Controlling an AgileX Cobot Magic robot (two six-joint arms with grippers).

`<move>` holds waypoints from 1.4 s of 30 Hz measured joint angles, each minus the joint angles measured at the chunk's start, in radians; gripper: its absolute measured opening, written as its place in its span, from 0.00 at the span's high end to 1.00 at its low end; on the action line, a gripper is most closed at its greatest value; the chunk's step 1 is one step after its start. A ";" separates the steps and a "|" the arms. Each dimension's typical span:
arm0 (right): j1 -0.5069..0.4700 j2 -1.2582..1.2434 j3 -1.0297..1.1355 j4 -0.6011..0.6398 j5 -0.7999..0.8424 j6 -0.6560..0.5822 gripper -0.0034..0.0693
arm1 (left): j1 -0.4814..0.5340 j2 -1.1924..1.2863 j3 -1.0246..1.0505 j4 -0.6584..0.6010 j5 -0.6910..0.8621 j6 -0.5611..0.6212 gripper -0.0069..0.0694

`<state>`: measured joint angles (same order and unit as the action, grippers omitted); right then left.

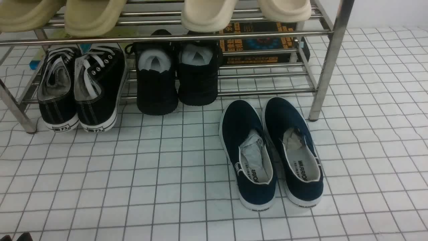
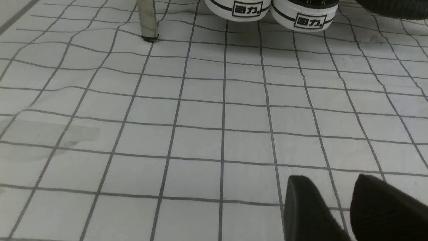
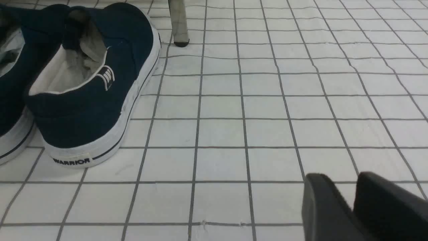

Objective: Take the shoes off the shelf with your hand from the white checkered tablecloth.
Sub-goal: 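Grasp the leftmost shoe on the bottom shelf of the shoe rack with the left gripper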

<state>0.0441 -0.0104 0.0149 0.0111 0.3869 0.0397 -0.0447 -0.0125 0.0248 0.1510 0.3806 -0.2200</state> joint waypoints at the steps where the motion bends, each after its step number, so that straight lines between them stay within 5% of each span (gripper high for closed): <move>1: 0.000 0.000 0.000 0.000 0.000 0.000 0.72 | 0.000 0.000 0.000 0.000 0.000 0.000 0.59; 33: 0.000 0.000 0.000 0.000 0.000 0.000 0.68 | 0.000 0.000 0.000 -0.006 0.000 -0.007 0.59; 42: 0.000 0.000 0.000 0.000 0.000 0.000 0.66 | 0.000 0.000 0.002 -0.557 -0.023 -0.442 0.59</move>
<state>0.0441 -0.0104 0.0149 0.0111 0.3869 0.0397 -0.0447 -0.0125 0.0272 -0.4057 0.3579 -0.6615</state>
